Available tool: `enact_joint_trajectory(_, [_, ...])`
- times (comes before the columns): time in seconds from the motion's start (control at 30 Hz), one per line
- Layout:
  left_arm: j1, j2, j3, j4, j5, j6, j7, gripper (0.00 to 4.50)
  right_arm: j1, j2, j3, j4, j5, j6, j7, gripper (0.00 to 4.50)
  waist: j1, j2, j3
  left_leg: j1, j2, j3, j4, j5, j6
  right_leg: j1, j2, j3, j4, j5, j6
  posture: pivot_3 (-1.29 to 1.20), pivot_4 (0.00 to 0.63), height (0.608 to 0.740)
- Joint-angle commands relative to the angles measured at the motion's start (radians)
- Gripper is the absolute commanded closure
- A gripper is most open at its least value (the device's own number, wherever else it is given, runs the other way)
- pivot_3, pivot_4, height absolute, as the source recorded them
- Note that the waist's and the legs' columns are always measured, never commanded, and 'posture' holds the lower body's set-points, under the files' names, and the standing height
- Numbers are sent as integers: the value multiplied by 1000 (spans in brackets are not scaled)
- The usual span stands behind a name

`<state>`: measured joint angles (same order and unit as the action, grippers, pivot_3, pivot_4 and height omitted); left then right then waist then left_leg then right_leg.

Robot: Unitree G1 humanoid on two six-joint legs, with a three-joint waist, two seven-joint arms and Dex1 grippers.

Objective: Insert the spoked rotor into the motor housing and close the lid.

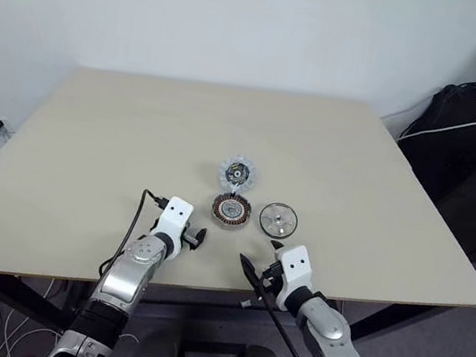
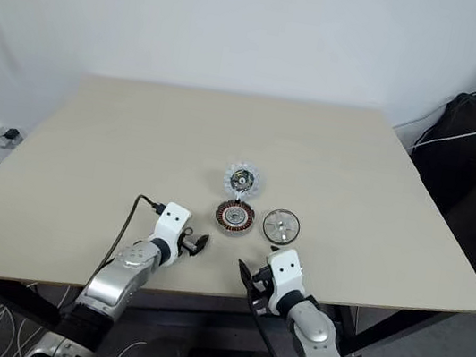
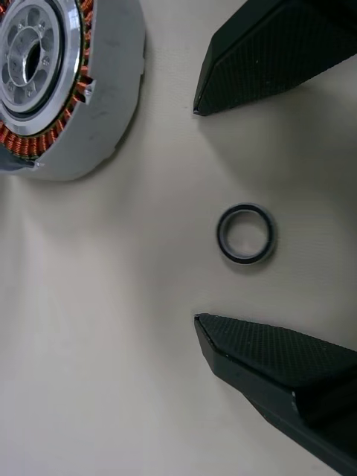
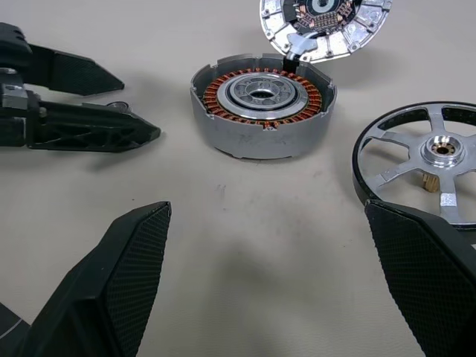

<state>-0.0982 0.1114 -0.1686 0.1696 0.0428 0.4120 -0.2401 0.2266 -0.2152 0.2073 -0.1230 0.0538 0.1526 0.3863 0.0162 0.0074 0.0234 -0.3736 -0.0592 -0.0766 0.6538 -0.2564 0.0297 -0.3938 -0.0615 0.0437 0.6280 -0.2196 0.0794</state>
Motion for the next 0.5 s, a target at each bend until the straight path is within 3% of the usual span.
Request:
enact_joint_trajectory(0.03, [-32,8,-19,22,27,4,3,0,-14,6,-7,-17,4,-21,-5,16,0,0,0,0,0,0,0,0,0,0,0,0,0,0,0,0,0,740])
enact_joint_trajectory(0.5, [17,-30,40,5,-22,53,20,0,-15,7,-9,-11,3,-27,-10,16,0,2,-3,1,0,0,1,0,0,1,0,0,0,1,1,0,0,740])
